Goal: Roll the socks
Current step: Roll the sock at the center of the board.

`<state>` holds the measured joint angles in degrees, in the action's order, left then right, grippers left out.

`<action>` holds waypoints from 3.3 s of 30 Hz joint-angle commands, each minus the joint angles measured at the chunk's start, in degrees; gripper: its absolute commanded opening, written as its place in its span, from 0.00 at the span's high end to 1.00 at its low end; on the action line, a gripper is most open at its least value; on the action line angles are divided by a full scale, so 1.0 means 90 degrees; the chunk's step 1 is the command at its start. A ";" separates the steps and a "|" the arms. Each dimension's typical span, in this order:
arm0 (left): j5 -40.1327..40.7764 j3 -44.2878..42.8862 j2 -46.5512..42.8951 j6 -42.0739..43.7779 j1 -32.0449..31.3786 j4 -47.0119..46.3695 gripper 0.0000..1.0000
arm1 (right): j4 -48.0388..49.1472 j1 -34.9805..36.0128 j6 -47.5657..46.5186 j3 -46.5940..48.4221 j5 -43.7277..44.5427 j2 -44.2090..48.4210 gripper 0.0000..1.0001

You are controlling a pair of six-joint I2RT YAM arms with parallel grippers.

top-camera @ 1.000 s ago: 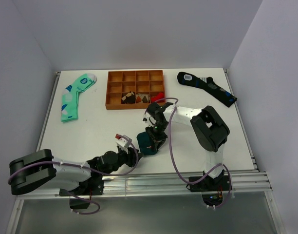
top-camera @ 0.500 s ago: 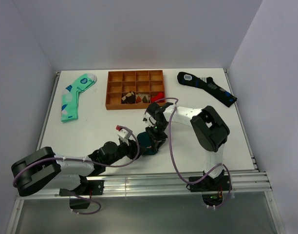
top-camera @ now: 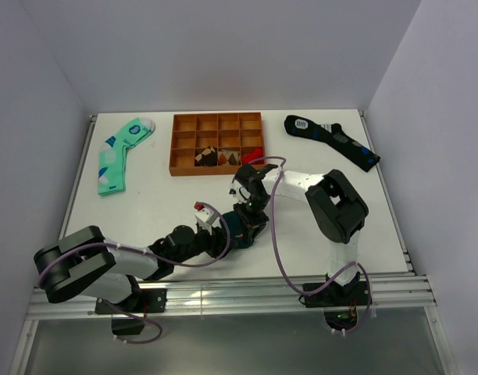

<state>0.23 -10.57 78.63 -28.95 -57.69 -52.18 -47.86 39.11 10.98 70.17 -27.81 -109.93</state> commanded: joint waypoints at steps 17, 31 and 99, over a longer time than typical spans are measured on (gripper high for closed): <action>-0.0084 -0.0252 0.0755 0.0004 0.0023 -0.0774 0.48 | -0.0112 0.0078 -0.0107 -0.0111 0.0747 0.0115 0.86; -0.0094 -0.0027 0.1332 -0.0309 0.0023 -0.1350 0.50 | -0.0093 0.0078 -0.0107 -0.0131 0.0766 0.0193 0.86; -0.1499 -0.1579 0.1019 -0.1930 0.0726 0.4625 1.00 | 0.4573 0.0029 0.1220 -0.3069 0.1548 0.4108 0.49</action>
<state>-9.87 -24.95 87.57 -47.75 -52.49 -29.52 -16.93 39.59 19.94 45.87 -14.57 -76.40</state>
